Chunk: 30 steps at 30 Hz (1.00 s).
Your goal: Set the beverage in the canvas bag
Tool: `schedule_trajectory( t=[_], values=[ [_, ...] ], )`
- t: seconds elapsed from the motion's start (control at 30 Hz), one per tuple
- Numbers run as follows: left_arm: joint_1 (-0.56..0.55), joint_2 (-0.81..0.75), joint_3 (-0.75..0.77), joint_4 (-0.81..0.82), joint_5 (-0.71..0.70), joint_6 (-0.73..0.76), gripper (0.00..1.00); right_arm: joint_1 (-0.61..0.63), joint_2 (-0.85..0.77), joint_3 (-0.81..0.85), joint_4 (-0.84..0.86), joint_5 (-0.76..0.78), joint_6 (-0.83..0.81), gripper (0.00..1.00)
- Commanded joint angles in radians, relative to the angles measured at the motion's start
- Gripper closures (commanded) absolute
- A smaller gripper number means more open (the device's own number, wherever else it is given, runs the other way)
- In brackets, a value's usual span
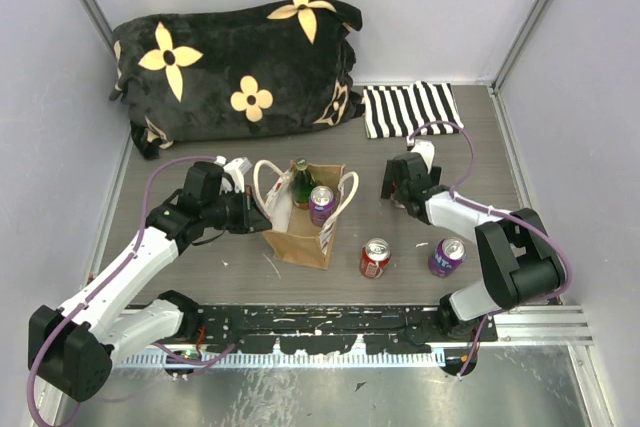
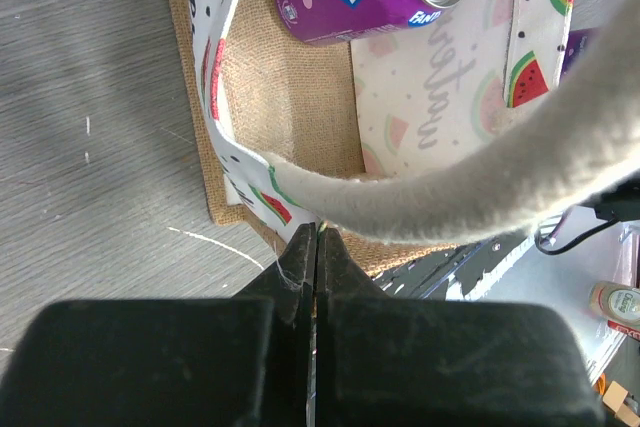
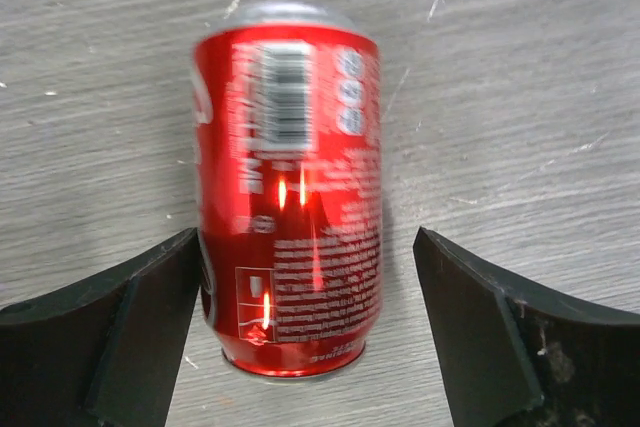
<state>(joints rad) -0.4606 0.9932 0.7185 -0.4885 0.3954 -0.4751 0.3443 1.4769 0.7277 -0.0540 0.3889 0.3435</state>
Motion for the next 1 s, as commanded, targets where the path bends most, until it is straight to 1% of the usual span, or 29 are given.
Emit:
schedule_trajectory(
  t=[0.0,0.13,0.23,0.33,0.4,0.47,0.63,0.67,0.73,0.97],
  values=[
    [0.008,0.021,0.011,-0.026,-0.030,0.023,1.00,0.003,-0.028,-0.077,0.217,0.112,0.042,0.12],
    [0.014,0.027,0.016,-0.027,-0.029,0.027,1.00,0.008,0.010,-0.086,0.271,0.161,0.061,0.20],
    [0.020,0.027,0.019,-0.027,-0.027,0.027,1.00,0.009,0.026,-0.082,0.290,0.183,0.066,0.32],
    [0.026,0.026,0.019,-0.027,-0.026,0.027,1.00,0.009,0.026,-0.064,0.284,0.171,0.056,0.50],
    [0.029,0.026,0.019,-0.024,-0.026,0.027,1.00,0.007,0.025,-0.033,0.231,0.152,0.051,0.63],
    [0.031,0.027,0.021,-0.022,-0.025,0.027,1.00,0.008,0.022,0.016,0.146,0.126,0.056,0.74],
    [0.033,0.029,0.025,-0.010,-0.023,0.024,1.00,0.007,0.051,0.227,-0.195,0.014,0.074,0.91],
    [0.033,0.030,0.025,-0.007,-0.024,0.023,1.00,0.007,0.057,0.262,-0.251,-0.007,0.078,0.96],
    [0.033,0.032,0.024,-0.001,-0.021,0.020,1.00,0.006,0.070,0.328,-0.350,-0.042,0.083,0.99],
    [0.033,0.049,0.037,0.010,-0.006,0.020,1.00,-0.011,0.210,0.625,-0.781,-0.142,0.042,0.99]
  ],
)
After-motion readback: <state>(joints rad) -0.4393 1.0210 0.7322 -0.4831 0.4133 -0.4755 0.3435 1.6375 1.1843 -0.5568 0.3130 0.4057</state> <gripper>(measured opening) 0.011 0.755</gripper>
